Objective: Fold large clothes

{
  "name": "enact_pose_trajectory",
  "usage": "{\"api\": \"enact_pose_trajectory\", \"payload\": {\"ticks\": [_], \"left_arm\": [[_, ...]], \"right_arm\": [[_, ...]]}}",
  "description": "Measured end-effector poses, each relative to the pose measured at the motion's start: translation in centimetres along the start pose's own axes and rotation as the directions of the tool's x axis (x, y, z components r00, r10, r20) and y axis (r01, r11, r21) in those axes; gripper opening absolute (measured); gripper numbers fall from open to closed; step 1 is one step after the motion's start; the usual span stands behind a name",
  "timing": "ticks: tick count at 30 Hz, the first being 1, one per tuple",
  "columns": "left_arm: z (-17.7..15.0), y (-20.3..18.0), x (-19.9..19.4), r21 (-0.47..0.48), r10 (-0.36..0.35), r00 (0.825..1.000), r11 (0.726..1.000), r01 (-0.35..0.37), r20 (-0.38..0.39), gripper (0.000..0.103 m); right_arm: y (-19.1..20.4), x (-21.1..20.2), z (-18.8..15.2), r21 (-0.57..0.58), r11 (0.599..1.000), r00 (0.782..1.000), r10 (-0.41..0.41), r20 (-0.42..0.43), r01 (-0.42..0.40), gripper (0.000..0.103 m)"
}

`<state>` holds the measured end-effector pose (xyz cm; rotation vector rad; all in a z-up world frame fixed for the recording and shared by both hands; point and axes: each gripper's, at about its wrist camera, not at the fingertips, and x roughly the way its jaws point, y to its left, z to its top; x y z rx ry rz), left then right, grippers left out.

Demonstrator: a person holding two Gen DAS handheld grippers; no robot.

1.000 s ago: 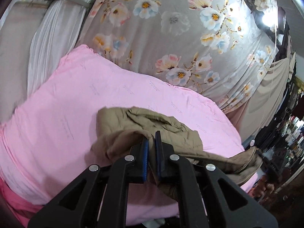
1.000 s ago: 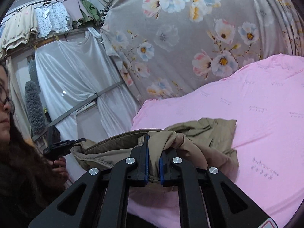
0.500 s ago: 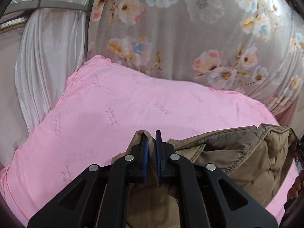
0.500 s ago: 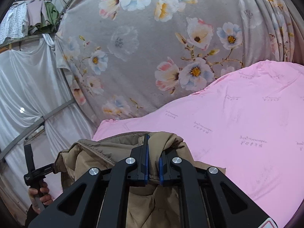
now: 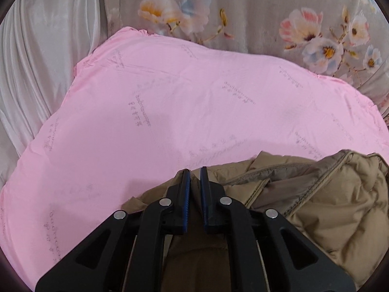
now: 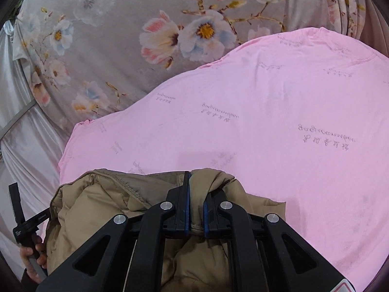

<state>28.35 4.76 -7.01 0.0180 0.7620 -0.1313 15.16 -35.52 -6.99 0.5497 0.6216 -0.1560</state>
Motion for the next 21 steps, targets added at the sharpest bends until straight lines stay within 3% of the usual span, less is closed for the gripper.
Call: {"api": "enact_pose_trajectory", "payload": {"ticks": [10, 17, 19, 20, 21], "left_arm": [[-1.2, -0.2, 2.7, -0.016, -0.003, 1.000, 1.000, 0.003, -0.017, 0.009], [-1.3, 0.6, 2.7, -0.060, -0.052, 0.999, 0.997, 0.052, -0.008, 0.009], [-1.1, 1.6, 1.7, -0.095, -0.074, 0.997, 0.993, 0.074, 0.002, 0.016], [-1.0, 2.2, 0.8, -0.108, -0.077, 0.997, 0.991, 0.078, 0.014, 0.026], [-1.0, 3.0, -0.7, -0.120, -0.069, 0.997, 0.990, 0.074, 0.040, 0.036]], "right_arm": [[-0.4, 2.3, -1.4, -0.004, 0.999, 0.998, -0.038, -0.044, 0.038, 0.007], [-1.2, 1.8, -1.0, 0.049, 0.998, 0.999, 0.032, -0.041, -0.029, 0.009], [-1.9, 0.4, -0.4, 0.090, 0.992, 0.996, 0.087, -0.034, -0.084, 0.016], [-2.3, -1.1, -0.2, 0.121, 0.985, 0.992, 0.122, -0.011, -0.120, 0.022], [-2.7, -2.9, 0.0, 0.141, 0.980, 0.990, 0.135, 0.034, -0.139, 0.036]]}}
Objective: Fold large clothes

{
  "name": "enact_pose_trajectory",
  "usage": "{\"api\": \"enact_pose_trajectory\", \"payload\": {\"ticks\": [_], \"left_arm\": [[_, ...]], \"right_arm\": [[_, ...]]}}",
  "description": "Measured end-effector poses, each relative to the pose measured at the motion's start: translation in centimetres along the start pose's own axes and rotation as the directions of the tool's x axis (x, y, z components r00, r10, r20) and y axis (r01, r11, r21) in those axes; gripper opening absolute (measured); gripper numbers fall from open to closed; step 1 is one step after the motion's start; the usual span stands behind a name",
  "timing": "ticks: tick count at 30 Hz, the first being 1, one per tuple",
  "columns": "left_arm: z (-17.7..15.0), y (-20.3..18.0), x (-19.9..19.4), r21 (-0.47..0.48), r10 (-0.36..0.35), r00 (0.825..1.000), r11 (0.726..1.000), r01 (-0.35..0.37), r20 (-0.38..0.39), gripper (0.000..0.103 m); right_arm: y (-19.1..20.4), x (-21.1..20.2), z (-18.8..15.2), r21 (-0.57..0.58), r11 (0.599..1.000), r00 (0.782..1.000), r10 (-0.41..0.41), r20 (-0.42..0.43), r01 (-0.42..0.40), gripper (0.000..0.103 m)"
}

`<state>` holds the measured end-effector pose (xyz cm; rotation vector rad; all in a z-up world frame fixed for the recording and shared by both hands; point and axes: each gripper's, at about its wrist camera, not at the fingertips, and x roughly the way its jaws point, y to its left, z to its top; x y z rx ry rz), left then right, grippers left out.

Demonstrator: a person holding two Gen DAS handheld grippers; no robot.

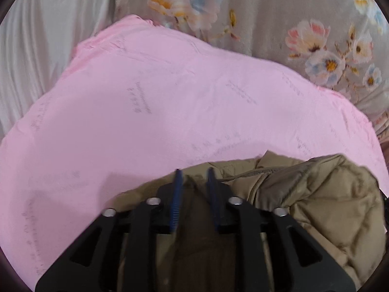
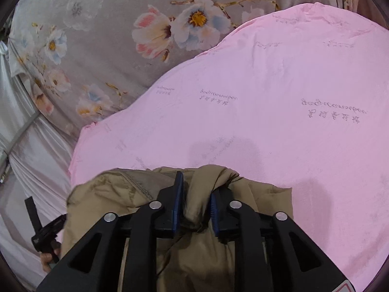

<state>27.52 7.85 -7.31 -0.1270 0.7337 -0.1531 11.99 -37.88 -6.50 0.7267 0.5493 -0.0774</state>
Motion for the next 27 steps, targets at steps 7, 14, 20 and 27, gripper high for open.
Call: {"api": "enact_pose_trajectory", "payload": {"ticks": [7, 14, 20, 27], "left_arm": [[1.7, 0.7, -9.0, 0.043, -0.002, 0.993, 0.999, -0.003, 0.118, 0.055], [0.9, -9.4, -5.5, 0.258, -0.072, 0.995, 0.962, 0.086, -0.063, 0.047], [1.8, -8.6, 1.9, 0.243, 0.045, 0.989, 0.970, -0.009, -0.144, 0.035], [4.6, -5.8, 4.2, 0.196, 0.111, 0.987, 0.977, -0.087, -0.116, 0.035]], "right_arm": [[3.6, -7.7, 1.0, -0.102, 0.994, 0.989, -0.009, 0.145, 0.024, 0.053], [12.3, 0.2, -2.5, -0.414, 0.907, 0.992, -0.113, -0.062, 0.078, 0.009], [11.7, 6.8, -2.5, -0.480, 0.867, 0.958, -0.237, -0.165, 0.132, 0.009], [6.2, 8.4, 1.1, -0.358, 0.896, 0.935, -0.327, -0.137, 0.261, 0.007]]}}
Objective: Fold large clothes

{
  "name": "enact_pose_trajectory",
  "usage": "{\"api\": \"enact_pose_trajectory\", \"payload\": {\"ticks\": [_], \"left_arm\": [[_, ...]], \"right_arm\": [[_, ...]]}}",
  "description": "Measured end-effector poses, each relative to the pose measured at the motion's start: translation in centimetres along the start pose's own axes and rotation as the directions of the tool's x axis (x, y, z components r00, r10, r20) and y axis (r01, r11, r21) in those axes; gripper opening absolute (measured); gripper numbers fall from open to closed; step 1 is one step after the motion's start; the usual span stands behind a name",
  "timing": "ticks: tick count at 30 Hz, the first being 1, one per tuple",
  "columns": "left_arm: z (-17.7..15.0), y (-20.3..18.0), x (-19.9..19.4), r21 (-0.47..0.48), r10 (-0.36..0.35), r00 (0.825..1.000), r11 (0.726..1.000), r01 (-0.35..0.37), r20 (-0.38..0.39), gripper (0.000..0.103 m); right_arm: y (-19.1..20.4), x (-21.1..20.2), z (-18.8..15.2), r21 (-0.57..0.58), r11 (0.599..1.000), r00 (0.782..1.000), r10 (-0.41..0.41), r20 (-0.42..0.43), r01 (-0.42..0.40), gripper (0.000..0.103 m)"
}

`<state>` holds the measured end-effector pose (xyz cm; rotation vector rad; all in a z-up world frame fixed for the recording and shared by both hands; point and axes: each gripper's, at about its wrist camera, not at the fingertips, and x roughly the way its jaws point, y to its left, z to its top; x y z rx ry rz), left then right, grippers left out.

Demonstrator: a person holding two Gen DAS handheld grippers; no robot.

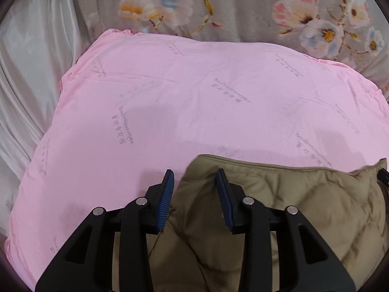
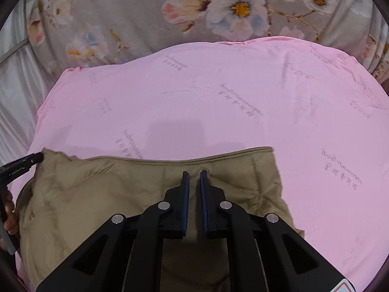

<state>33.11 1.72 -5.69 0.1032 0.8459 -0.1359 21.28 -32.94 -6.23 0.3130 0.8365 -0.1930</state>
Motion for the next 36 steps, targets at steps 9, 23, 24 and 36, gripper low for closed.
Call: {"api": "enact_pose_trajectory", "payload": {"ticks": [9, 23, 24, 36], "left_arm": [[-2.6, 0.2, 3.5, -0.046, -0.013, 1.000, 0.999, 0.012, -0.021, 0.036], [-2.8, -0.5, 4.3, -0.012, 0.028, 1.000, 1.000, -0.028, -0.003, 0.037], [-2.9, -0.6, 4.2, -0.011, 0.031, 1.000, 0.999, -0.031, -0.002, 0.037], [-1.0, -3.6, -7.1, 0.021, -0.044, 0.989, 0.999, 0.042, 0.139, 0.036]], "right_arm": [[-1.2, 2.8, -1.8, 0.057, 0.998, 0.999, 0.031, -0.037, -0.029, 0.003], [-1.6, 3.5, -2.0, 0.079, 0.995, 0.997, 0.070, -0.036, -0.067, 0.002], [-1.6, 3.5, -2.0, 0.079, 0.995, 0.997, 0.070, -0.035, -0.067, 0.002], [6.8, -5.3, 0.0, -0.060, 0.995, 0.993, 0.088, 0.075, -0.084, 0.015]]}}
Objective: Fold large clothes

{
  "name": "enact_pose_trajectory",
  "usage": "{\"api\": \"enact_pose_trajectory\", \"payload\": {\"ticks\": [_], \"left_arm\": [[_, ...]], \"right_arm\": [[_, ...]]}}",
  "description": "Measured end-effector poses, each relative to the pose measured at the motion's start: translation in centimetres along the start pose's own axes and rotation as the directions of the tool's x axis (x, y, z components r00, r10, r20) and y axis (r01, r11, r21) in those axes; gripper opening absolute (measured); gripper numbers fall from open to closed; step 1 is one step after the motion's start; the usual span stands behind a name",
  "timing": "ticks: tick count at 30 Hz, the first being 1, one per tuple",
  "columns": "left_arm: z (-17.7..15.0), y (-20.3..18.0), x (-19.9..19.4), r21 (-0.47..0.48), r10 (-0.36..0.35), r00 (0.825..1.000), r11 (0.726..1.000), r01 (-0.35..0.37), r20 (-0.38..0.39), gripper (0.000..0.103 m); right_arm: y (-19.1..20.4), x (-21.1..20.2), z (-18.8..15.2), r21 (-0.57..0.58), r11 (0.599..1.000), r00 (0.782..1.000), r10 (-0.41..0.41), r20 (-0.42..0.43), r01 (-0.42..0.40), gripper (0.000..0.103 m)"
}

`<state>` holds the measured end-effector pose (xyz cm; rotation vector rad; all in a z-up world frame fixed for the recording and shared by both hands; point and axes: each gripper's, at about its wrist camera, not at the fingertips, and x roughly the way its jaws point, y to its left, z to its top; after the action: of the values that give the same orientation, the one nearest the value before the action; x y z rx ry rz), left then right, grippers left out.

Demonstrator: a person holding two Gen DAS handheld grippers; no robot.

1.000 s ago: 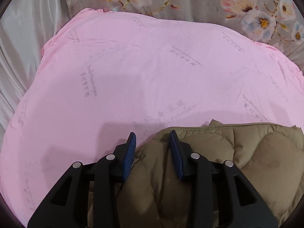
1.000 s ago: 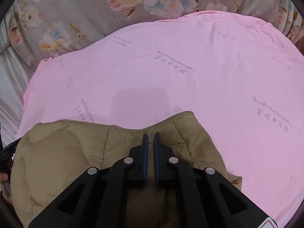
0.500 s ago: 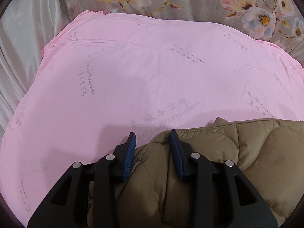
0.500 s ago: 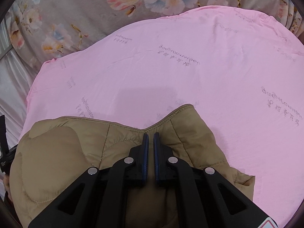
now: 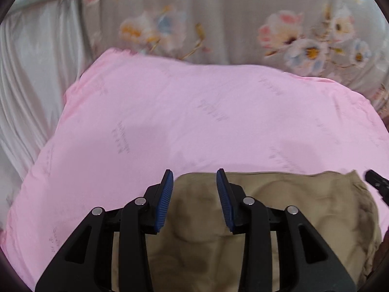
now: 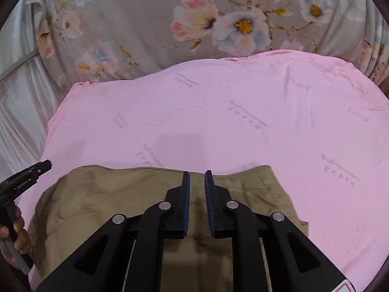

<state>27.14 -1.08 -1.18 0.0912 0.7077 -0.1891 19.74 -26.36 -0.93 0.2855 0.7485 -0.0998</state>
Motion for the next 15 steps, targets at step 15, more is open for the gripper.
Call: {"api": "enact_pose_trajectory", "payload": {"ticks": [15], "left_arm": [[-3.7, -7.7, 6.3, 0.071, 0.017, 0.995, 0.997, -0.010, -0.097, 0.036]], "right_arm": [[3.0, 6.4, -4.0, 0.009, 0.998, 0.990, 0.068, -0.127, -0.068, 0.010]]}}
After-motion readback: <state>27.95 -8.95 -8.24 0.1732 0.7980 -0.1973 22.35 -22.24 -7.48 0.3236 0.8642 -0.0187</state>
